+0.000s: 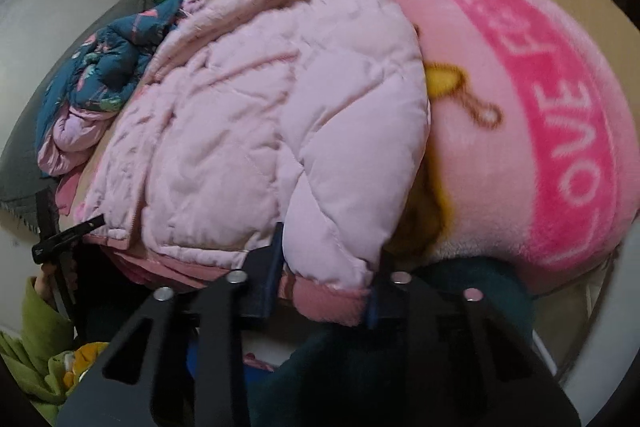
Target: Fold large clothes
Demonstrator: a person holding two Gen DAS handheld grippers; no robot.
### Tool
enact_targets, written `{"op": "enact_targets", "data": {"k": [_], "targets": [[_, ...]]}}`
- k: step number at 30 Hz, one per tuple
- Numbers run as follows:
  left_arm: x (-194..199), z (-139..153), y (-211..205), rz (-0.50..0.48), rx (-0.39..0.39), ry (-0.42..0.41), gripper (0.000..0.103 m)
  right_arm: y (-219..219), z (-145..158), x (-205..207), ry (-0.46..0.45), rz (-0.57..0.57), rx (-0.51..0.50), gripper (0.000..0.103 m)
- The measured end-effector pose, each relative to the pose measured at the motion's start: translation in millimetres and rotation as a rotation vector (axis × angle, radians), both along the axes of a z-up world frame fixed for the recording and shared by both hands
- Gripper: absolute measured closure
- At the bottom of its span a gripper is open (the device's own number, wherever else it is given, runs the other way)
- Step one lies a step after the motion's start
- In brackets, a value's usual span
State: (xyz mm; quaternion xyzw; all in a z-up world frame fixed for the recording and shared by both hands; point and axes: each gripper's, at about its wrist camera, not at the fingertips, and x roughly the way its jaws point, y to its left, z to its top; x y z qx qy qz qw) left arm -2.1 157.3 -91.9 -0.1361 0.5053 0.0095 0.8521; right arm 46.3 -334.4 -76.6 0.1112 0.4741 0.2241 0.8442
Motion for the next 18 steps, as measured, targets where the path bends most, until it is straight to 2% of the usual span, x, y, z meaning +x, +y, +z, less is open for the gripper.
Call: {"op": "enact_targets", "data": {"k": [1,3,7,10,13,15,17,18], "targets": [[-1.0,1.0,-1.1,-0.001,0.004,-0.001,0.042,0.9,4.6,-1.5,-0.021,0.001,0.006,0.081],[-2.7,3.9,-2.3,0.002,0.018,-0.008,0.058,1.6,11.7,-0.5,-0.048,-0.001,0.02,0.084],[-6.8,14.5,-11.7,-0.028,0.089,-0.034,0.071,1.2,27.7,1.3,-0.102,-0.002,0.061,0.085],[-10.5,24.2,-16.0,-0.035,0.102,-0.07,0.082,1.1,33.2,5.4,-0.107,0.005,0.084,0.084],[-12.4,36.3,-16.3,-0.042,0.096,-0.118,0.089,3.9,28.2,9.2,-0.084,0.024,0.077,0.075],[-13.0,43.5,-16.9,-0.044,0.087,-0.148,0.091,6.4,22.4,8.5,-0.056,0.039,0.074,0.059],[-12.3,50.8,-18.2,-0.046,0.087,-0.173,0.092,9.0,16.0,7.2,-0.039,0.032,0.045,0.058],[-11.8,53.3,-18.6,-0.046,0.085,-0.181,0.092,8.4,11.8,7.2,-0.026,0.028,0.045,0.053]]}}
